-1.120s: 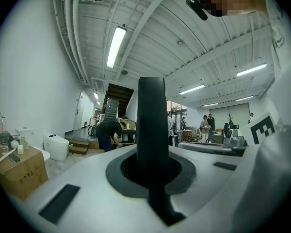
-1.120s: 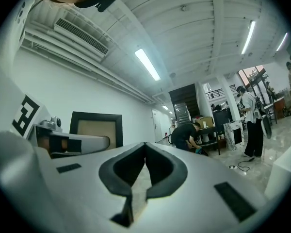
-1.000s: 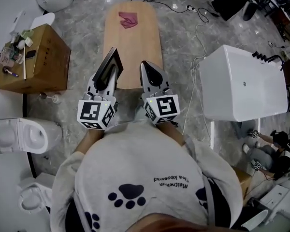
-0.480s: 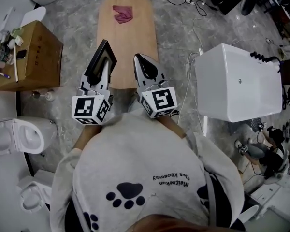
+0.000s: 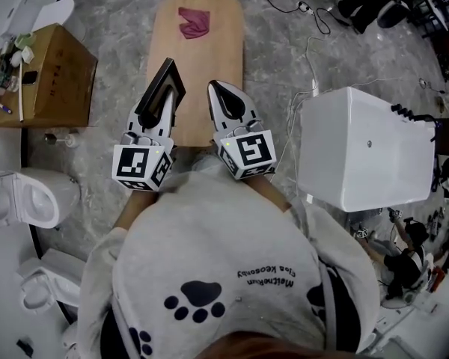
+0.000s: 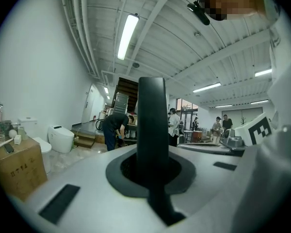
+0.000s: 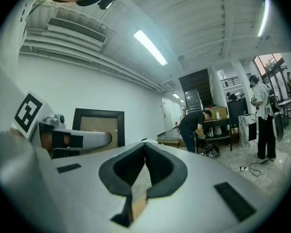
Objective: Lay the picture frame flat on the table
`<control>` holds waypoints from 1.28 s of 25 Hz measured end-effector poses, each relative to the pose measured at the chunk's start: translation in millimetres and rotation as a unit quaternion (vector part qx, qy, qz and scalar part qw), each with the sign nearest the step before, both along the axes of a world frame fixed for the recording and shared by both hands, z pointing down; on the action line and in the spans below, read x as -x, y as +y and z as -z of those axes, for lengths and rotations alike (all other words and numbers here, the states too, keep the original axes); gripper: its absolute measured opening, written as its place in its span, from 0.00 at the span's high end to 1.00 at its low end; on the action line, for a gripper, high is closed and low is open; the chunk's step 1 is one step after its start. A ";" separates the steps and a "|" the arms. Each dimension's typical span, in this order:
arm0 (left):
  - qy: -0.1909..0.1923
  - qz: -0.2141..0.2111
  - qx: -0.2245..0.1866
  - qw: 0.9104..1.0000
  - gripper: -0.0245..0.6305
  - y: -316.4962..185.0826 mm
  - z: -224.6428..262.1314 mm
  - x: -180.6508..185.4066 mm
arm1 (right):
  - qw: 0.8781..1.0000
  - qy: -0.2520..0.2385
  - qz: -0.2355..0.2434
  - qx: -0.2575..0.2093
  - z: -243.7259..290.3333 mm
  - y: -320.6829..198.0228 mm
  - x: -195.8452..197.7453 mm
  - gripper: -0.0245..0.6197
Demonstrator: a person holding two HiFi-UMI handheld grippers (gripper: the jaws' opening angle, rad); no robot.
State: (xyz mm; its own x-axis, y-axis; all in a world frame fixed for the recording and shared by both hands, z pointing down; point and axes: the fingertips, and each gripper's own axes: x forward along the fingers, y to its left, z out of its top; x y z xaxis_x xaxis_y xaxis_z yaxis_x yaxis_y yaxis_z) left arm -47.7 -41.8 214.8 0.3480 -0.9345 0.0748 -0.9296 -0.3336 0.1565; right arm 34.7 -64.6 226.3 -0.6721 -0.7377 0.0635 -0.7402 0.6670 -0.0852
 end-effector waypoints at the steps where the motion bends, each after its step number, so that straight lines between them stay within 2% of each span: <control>1: 0.000 0.000 0.003 1.000 0.94 -3.8 -1.7 -2.3 | 1.000 0.004 0.005 0.002 -2.4 -5.1 -0.8 0.95; 13: 0.004 -0.004 0.033 0.999 0.94 -26.8 -27.2 2.2 | 0.999 0.015 0.021 0.024 -24.8 -30.1 10.1 0.95; 24: 0.010 -0.051 0.042 0.998 0.94 -49.4 -33.7 10.5 | 0.999 0.018 -0.004 0.027 -19.6 -37.5 20.4 0.95; 32: 0.027 -0.083 0.062 0.994 0.94 -59.2 -50.1 7.9 | 0.999 0.017 0.005 0.033 -25.5 -48.2 26.6 0.95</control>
